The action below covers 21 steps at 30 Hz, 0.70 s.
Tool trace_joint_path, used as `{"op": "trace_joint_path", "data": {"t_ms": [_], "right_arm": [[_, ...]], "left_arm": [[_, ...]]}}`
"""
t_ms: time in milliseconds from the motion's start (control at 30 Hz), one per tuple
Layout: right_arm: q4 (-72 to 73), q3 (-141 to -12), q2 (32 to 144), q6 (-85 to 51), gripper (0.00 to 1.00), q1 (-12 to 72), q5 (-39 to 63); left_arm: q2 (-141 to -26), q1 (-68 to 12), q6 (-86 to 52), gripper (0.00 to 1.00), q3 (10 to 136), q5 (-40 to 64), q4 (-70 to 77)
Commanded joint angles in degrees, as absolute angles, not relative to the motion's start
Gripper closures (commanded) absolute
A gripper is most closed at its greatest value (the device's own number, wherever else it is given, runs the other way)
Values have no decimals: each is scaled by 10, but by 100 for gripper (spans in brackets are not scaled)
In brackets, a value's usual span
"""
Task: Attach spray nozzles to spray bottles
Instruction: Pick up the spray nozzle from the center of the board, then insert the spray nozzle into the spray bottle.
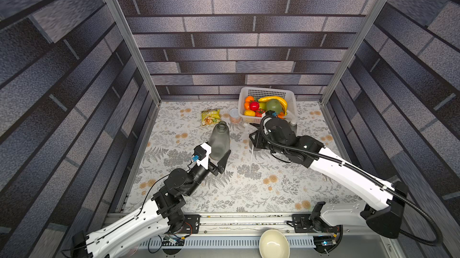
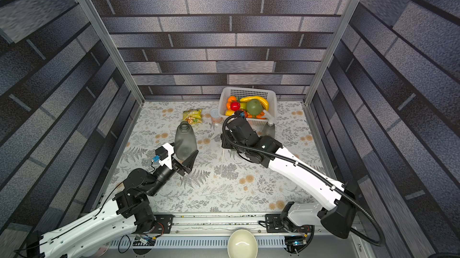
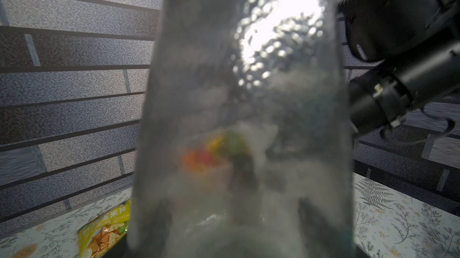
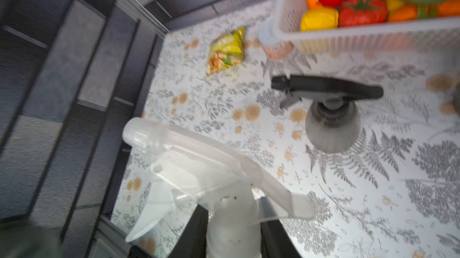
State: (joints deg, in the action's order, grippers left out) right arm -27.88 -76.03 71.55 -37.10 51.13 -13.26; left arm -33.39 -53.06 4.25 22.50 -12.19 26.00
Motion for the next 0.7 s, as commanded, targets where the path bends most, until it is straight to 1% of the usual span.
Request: {"op": "trace_joint_path", "data": {"t_ms": [0,133,233,400,667], "right_arm": [[-158,-822,687,-232,68,525,-160],[-100,-899,697,-133,68,538,-151],[-60,-944,711,-88,68,546,-134],[-37,-1004,750,-77,68,557,-99],[-39,-1032,788,-87,70,588,-75]], "left_arm": [[-352,-527,17,19,210,-92,320],[-373,-531,-17,20,189,-93,356],[-380,-541,-23,20,185,-97,361],[-385,-550,-24,20,194,-92,349],[-391,-553,-24,20,196,-94,350]]}}
